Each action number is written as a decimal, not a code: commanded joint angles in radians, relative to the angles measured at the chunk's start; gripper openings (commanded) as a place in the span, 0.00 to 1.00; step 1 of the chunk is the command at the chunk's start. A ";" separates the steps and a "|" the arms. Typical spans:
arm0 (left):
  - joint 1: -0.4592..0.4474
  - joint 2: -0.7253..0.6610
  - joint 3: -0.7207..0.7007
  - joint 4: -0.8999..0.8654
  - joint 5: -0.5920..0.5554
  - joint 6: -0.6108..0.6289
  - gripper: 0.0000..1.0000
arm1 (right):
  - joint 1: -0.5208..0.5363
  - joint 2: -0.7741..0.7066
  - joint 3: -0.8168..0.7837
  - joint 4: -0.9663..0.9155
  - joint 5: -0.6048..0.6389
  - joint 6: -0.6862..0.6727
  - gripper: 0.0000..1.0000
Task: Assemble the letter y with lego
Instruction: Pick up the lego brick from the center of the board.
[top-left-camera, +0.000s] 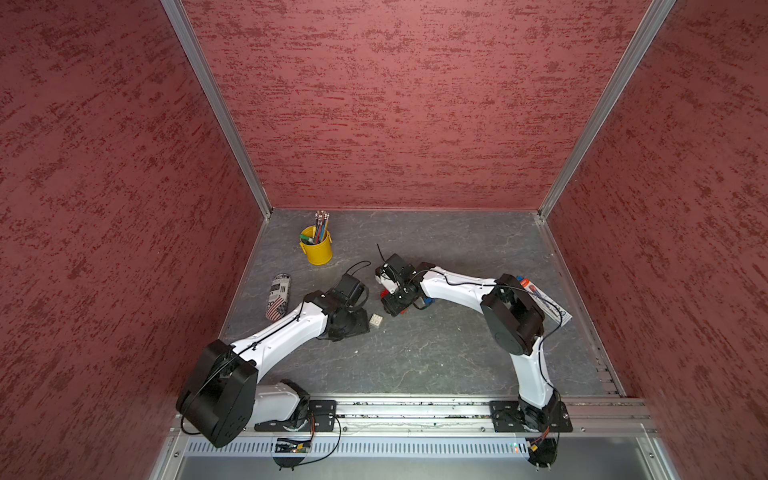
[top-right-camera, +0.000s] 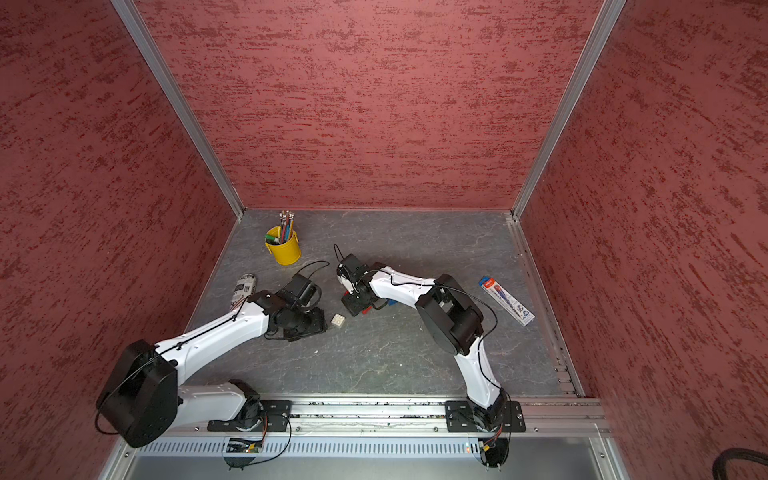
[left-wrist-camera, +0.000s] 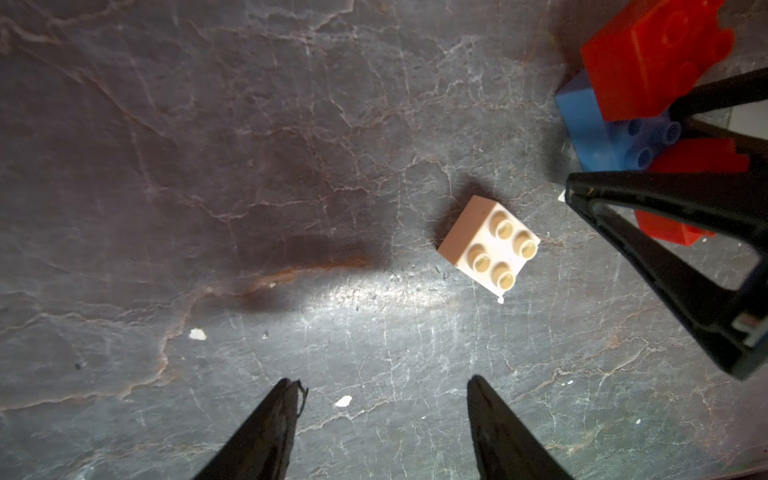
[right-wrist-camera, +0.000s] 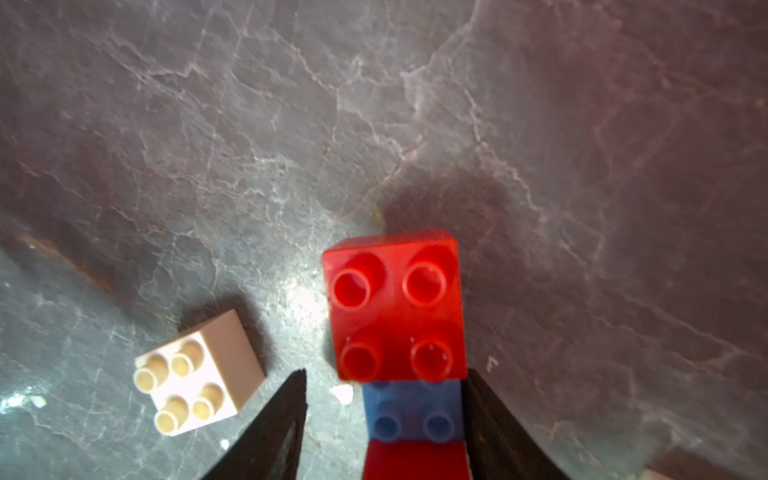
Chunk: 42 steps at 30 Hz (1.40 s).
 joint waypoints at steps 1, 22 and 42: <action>0.006 -0.025 -0.017 0.023 0.018 -0.016 0.67 | 0.001 0.010 0.034 -0.005 0.030 -0.011 0.57; 0.022 -0.058 -0.071 0.050 0.044 -0.030 0.67 | 0.004 -0.008 0.051 0.001 0.044 -0.027 0.31; 0.110 -0.303 -0.237 0.087 0.216 -0.148 0.66 | 0.069 -0.135 -0.031 0.065 -0.090 -0.166 0.29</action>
